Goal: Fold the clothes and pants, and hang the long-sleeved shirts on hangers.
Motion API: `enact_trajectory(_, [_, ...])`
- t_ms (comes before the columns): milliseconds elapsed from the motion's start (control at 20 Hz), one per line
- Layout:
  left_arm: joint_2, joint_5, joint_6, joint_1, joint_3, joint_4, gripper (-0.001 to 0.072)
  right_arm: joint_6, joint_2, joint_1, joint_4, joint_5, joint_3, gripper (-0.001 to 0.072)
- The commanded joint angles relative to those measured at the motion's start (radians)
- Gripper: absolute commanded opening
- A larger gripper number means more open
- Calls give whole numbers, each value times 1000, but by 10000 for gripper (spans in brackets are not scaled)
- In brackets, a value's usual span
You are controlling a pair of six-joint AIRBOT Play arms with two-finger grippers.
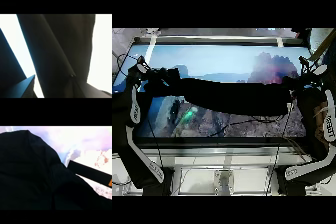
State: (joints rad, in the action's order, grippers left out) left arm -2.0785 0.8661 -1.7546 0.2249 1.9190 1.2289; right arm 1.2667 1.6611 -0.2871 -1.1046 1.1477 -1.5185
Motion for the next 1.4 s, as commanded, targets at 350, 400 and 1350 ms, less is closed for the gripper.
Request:
enact_trajectory(350, [-3, -1, 70, 2, 85, -75, 7, -4, -26, 0, -3, 4, -2, 11])
enact_trajectory(400, [30, 16, 75, 5, 103, -62, 6, -5, -50, 0, -18, 3, -5, 11])
enact_trajectory(1350, [1217, 336, 170, 15, -1228, 507, 8, -140, -873, -188, -334, 99, 864, 11])
